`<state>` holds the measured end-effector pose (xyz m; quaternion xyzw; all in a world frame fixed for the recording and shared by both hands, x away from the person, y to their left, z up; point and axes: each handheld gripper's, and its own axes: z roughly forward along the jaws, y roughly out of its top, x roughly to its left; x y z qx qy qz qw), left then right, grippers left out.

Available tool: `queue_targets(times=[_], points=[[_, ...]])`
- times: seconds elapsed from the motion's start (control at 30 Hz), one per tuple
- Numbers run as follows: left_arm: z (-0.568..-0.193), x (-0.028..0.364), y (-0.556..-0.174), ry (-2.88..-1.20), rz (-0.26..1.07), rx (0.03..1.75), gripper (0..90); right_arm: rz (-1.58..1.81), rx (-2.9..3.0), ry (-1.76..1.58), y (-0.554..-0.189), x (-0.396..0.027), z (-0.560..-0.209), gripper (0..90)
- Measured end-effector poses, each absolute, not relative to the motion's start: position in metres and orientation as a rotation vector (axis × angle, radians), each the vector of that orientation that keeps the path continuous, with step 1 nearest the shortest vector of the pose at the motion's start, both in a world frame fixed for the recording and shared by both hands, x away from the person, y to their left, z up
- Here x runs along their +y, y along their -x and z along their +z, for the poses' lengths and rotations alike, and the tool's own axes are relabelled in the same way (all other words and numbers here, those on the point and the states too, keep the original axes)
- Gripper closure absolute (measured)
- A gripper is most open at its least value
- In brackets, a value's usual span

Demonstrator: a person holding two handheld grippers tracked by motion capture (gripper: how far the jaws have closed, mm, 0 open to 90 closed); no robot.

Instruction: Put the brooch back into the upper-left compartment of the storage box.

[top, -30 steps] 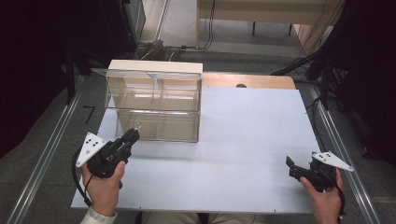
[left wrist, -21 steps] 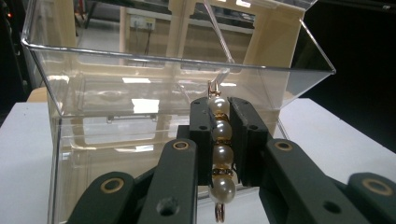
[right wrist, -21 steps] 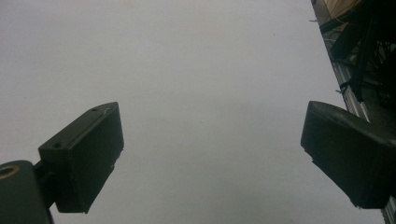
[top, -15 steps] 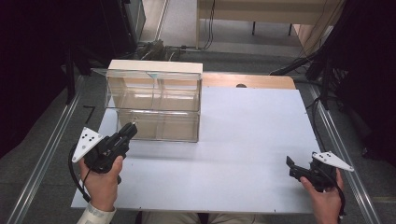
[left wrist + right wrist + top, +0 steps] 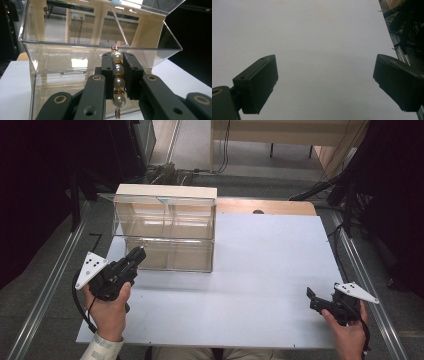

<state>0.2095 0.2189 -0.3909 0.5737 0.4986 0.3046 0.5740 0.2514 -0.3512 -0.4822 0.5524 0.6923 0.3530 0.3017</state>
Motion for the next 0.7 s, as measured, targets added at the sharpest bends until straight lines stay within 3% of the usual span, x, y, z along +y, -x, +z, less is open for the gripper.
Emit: queue_targets(times=[0.7], points=[[-0.389, 0.222, -0.225, -1.332, 0.733, 1.193, 80.5, 0.939, 1.838, -1.470, -0.252, -0.351, -0.482, 4.4]])
